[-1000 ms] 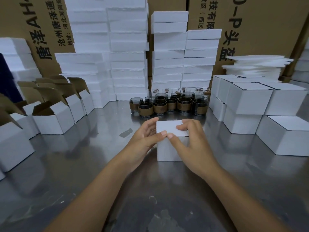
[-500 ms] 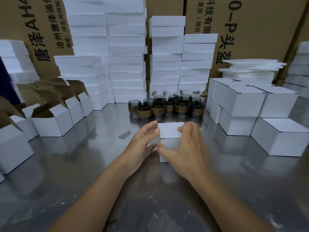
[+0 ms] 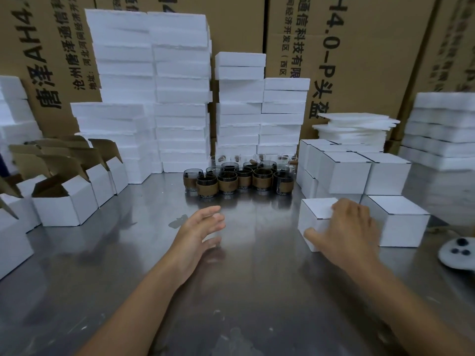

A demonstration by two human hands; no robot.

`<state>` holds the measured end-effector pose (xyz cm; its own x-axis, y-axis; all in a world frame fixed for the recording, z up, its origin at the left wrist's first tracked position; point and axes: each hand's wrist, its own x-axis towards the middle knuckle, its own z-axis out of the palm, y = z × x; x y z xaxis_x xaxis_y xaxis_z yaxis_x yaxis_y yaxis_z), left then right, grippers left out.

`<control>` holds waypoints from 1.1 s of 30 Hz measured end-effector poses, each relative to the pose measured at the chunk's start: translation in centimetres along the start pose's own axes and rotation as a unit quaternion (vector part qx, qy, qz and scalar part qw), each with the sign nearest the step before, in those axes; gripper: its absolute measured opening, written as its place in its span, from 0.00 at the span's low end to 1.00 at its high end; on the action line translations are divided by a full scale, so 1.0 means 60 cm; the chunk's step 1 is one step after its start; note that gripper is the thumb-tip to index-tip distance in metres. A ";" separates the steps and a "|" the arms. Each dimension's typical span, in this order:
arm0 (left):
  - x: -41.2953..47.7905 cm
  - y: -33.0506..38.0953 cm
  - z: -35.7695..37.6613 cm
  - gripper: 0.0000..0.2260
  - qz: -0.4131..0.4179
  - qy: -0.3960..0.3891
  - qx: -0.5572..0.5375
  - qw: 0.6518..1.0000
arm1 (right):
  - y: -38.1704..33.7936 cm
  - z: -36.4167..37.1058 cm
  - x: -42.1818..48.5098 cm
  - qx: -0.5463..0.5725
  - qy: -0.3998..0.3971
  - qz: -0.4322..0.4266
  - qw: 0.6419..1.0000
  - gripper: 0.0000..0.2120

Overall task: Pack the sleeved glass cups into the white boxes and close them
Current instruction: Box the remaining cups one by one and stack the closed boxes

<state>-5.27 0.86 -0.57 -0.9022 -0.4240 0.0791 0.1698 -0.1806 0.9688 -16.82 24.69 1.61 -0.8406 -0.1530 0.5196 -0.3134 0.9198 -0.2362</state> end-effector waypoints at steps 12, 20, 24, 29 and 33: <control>-0.003 0.002 0.002 0.08 0.004 0.019 0.006 1.000 | 0.065 -0.013 0.030 -0.192 -0.001 -0.024 0.981 0.29; -0.005 0.005 0.004 0.08 0.004 0.018 0.002 1.000 | 0.059 -0.013 0.030 -0.207 -0.014 0.013 0.978 0.30; -0.005 0.006 0.007 0.08 0.006 0.019 0.010 1.000 | 0.037 -0.019 0.016 -0.108 0.004 -0.010 0.994 0.30; -0.004 0.006 0.010 0.08 0.011 0.050 0.028 0.998 | -0.043 -0.009 -0.033 -0.006 -0.014 -0.190 0.982 0.20; 0.000 0.003 0.003 0.07 0.016 0.112 0.033 0.993 | -0.103 0.021 -0.053 0.088 -0.093 -0.196 0.972 0.13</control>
<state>-5.30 1.01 -0.37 -0.7851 -0.6162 0.0628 0.1634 -0.1083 0.9806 -12.78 19.02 0.39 -0.7015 -0.5567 0.4450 -0.6829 0.7038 -0.1960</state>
